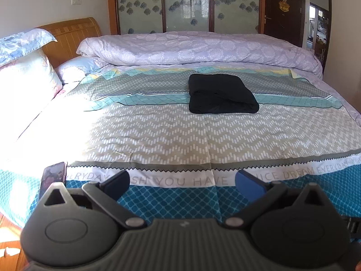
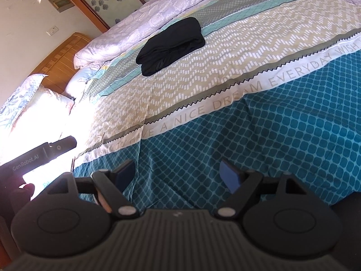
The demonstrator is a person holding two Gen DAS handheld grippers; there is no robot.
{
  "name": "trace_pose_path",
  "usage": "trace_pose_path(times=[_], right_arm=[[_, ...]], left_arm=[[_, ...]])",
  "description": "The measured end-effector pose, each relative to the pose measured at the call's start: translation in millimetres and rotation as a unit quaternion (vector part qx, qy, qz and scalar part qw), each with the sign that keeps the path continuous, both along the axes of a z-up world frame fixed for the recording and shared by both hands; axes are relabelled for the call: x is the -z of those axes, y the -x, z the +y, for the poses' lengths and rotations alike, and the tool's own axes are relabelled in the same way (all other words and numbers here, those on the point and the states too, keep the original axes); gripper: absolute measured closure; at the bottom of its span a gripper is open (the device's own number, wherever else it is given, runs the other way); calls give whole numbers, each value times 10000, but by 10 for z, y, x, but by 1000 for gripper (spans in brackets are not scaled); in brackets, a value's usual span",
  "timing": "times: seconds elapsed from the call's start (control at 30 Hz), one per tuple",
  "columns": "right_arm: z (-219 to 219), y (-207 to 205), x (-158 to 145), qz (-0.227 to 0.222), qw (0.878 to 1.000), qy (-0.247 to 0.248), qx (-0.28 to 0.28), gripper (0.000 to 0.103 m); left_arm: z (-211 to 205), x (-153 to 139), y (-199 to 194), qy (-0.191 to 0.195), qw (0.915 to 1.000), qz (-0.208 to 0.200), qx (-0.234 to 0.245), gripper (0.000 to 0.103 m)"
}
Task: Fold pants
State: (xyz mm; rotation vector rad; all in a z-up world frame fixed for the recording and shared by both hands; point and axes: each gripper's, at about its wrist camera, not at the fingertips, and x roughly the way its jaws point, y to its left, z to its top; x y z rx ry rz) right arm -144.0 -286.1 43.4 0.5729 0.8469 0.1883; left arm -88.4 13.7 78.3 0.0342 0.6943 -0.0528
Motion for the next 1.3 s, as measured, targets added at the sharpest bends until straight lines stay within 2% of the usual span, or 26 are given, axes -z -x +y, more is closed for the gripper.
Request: trace_pose_path(times=[0.2,0.47,0.73,0.9,1.3], right_arm=[[-6,3,-7,-11,10000,32,33,19],[14,2,-16,-33,9999,101,17,19],[8,-7,-9,3,9999,119,32,19],[10,-4,-10,-2,9999,133,21,19],[-1,-8,25,73,9999,95,64,19]], left_arm=[[28,-2,-12,-105,9996,-66,-246,0],[18,41,-30,-152,9997,117,-156,0],[22,138,-81,-88,9986,518,-110,0],[-4,171,-93,-220,9977,647,-34,0],[-118,167,-19,-694,9970,355,32,0]])
